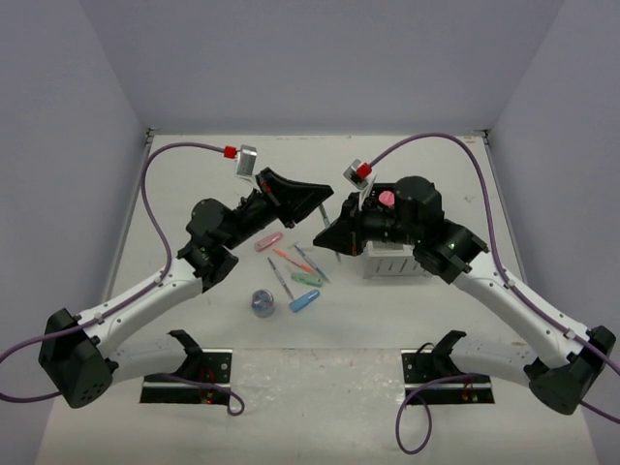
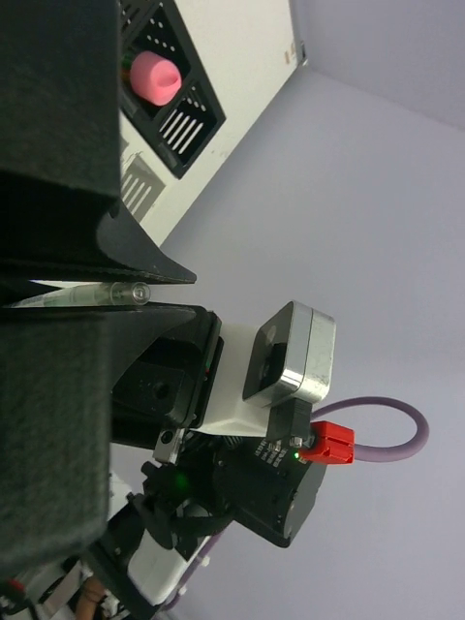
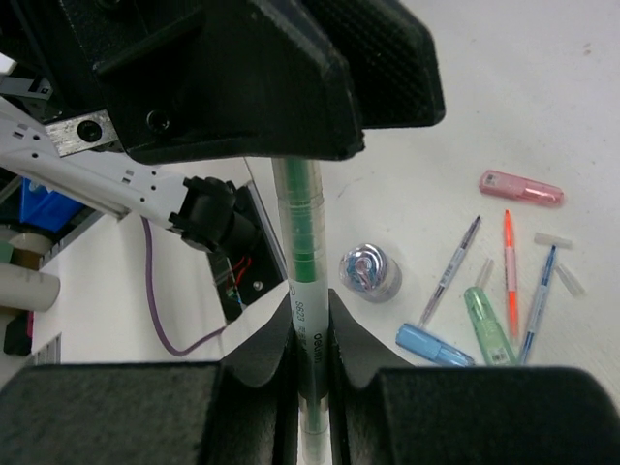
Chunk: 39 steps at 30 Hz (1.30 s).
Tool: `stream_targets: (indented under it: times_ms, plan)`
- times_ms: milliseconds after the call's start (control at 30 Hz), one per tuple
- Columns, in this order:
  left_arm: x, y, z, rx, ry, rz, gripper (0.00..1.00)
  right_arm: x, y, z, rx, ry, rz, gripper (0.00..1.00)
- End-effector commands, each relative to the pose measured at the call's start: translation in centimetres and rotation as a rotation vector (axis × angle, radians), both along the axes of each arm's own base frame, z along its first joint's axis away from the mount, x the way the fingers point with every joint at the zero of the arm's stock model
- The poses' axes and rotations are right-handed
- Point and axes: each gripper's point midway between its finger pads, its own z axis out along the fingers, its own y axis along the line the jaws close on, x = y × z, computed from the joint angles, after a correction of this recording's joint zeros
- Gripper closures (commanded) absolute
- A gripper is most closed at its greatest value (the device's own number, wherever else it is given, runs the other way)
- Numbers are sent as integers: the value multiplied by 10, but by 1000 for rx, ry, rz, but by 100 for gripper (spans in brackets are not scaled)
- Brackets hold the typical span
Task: Sort the stationery into containers
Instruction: Close the pen cap on the pen.
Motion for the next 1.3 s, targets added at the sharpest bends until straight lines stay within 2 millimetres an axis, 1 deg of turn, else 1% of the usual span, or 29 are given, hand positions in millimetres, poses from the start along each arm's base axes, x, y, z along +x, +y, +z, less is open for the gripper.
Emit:
stream_targets:
  times_ms: [0,167,200,267,400,467,567,633,667,733,767,833,900,933,1000,1033,1133,1200,1267]
  plan:
    - [-45,-19,-74,175,121,-208,100,55,-7,110,167,-265,-161,100]
    - [-54,-19,-96,218,154,-212,100,65,-2,128,177,-288,-161,100]
    - [-55,-19,-97,220,158,-214,100,66,-1,131,180,-295,-161,100]
    - [-62,-21,-100,214,158,-240,100,72,2,136,178,-297,-165,100]
    - [-72,-26,-97,214,144,-278,100,79,8,130,174,-274,-167,100]
    - [-73,-27,-97,216,146,-287,100,83,11,129,174,-267,-166,100]
    - [-78,-30,-98,216,150,-308,100,88,13,132,177,-269,-173,100]
    - [-78,-29,-97,213,149,-297,100,89,13,129,172,-267,-173,100]
    - [-75,-24,-92,208,137,-261,100,87,13,123,175,-263,-163,100]
    - [-65,-18,-84,235,112,-183,100,79,14,104,177,-229,-136,100]
    - [-58,-16,-76,247,90,-142,100,73,15,97,181,-214,-111,100]
    - [-52,-12,-50,230,46,-91,100,61,14,75,195,-175,-81,100]
    - [-45,-6,-37,236,27,-38,100,42,14,47,225,-132,-12,100]
    - [-41,-3,-28,223,13,-11,100,32,12,37,229,-111,10,100]
    - [-41,-1,-13,189,-6,3,100,16,6,43,286,-150,50,100]
    - [-42,-1,-5,164,-17,0,100,12,5,39,295,-141,60,100]
    - [-47,0,8,101,-34,-20,100,-6,0,45,330,-156,111,100]
    - [-50,3,17,59,-44,-28,100,-12,-1,45,340,-151,129,97]
    - [-56,6,25,12,-57,-46,100,-21,-5,47,353,-158,151,89]
